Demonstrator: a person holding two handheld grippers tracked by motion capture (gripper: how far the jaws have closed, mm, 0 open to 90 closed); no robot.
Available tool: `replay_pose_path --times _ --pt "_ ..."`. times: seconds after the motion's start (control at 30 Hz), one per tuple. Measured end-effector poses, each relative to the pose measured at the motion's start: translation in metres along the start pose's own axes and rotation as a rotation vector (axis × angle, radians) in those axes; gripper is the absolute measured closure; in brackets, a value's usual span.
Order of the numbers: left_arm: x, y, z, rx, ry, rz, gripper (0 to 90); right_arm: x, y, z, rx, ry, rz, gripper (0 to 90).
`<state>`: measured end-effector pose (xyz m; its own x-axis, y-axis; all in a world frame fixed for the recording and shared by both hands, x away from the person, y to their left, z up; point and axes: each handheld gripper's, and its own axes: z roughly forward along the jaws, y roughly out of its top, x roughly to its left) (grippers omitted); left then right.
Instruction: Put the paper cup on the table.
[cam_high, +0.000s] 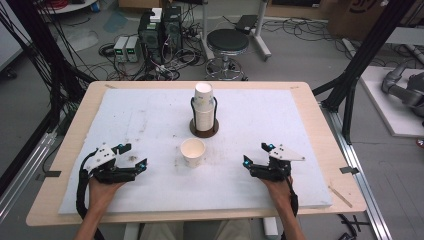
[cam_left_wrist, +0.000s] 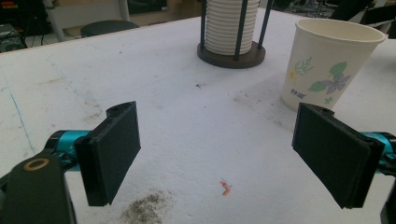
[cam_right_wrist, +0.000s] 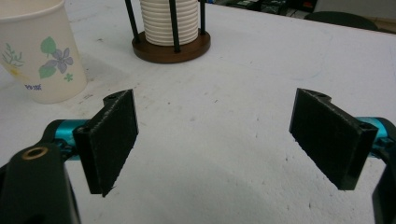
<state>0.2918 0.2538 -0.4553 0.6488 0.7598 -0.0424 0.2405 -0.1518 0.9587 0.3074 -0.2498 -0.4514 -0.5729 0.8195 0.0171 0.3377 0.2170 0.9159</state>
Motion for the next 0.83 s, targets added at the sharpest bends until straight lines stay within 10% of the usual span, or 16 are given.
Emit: replay_pose_path --times 0.83 --pt "0.0001 -0.0006 -0.0013 -0.012 0.002 0.004 15.3 0.0005 -0.0002 -0.0004 -0.002 0.002 -0.004 15.7"
